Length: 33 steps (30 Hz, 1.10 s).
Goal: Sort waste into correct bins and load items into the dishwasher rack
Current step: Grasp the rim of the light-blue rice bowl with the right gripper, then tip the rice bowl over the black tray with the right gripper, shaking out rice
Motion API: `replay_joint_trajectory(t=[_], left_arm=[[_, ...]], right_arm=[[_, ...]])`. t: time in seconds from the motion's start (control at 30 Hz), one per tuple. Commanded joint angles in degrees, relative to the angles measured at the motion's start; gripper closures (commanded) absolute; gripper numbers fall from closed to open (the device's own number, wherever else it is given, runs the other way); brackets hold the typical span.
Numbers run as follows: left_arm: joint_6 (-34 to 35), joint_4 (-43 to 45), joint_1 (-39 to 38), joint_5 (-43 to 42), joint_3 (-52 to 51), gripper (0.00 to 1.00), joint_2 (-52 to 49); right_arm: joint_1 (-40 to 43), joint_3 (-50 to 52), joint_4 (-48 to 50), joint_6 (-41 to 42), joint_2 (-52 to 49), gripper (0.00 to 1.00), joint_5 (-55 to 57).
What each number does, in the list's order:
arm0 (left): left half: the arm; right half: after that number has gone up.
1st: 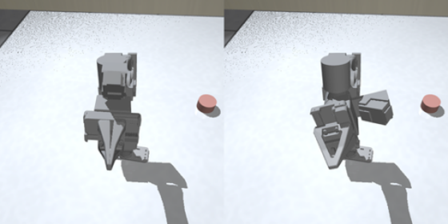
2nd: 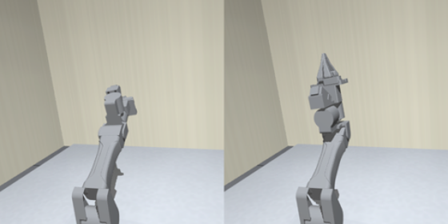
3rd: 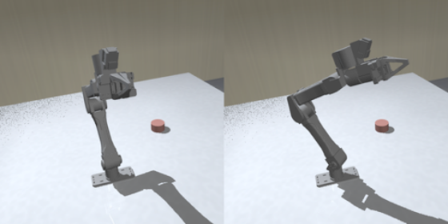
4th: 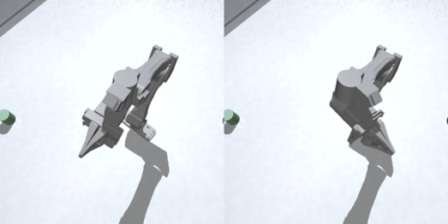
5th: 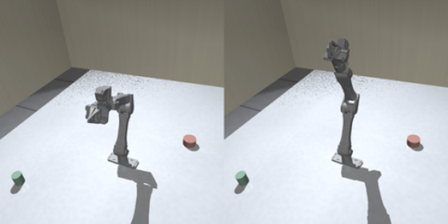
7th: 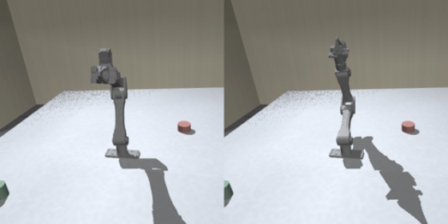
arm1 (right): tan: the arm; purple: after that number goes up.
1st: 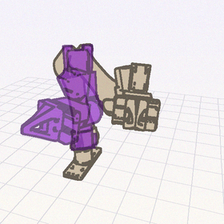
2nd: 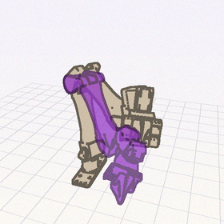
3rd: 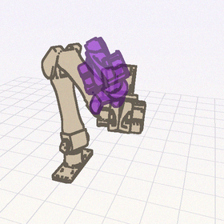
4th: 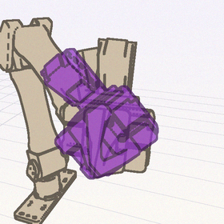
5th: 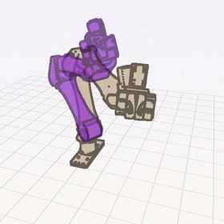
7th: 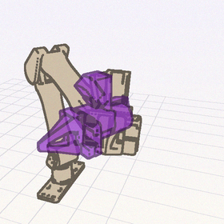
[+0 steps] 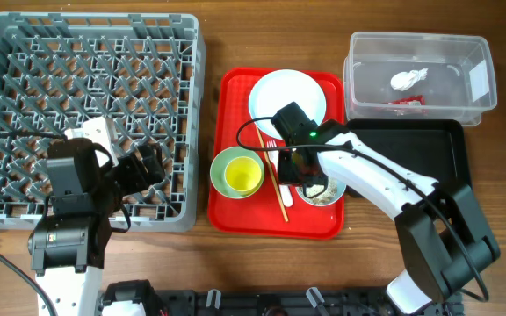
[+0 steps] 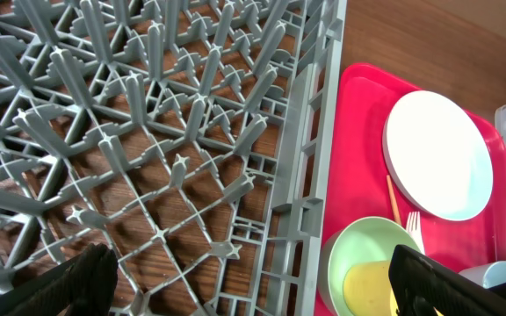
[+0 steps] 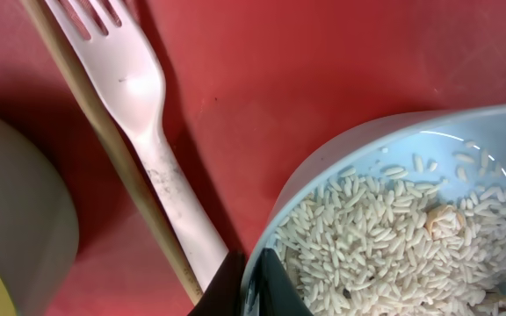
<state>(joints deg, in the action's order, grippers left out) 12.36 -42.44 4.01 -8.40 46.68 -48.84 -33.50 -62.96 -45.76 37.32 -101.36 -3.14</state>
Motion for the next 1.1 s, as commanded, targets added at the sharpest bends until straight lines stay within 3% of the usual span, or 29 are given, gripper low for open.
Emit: replay_joint_trajectory(t=[0.0, 0.33, 0.6, 1.07], left_arm=[[0.3, 0.1, -0.4, -0.7, 1.0, 0.0, 0.3], [0.3, 0.1, -0.4, -0.7, 1.0, 0.0, 0.3], [0.3, 0.1, -0.4, -0.7, 1.0, 0.0, 0.3], [0.3, 0.1, -0.4, -0.7, 1.0, 0.0, 0.3]], right_arm=[[-0.1, -0.5, -1.5, 0.3, -0.7, 0.96, 0.6], [1.2, -7.0, -6.7, -3.1, 11.0, 0.95, 3.0], [10.1, -7.0, -8.1, -6.0, 20.0, 0.96, 3.9], [38.4, -4.4, -7.0, -24.3, 15.6, 0.96, -32.1]])
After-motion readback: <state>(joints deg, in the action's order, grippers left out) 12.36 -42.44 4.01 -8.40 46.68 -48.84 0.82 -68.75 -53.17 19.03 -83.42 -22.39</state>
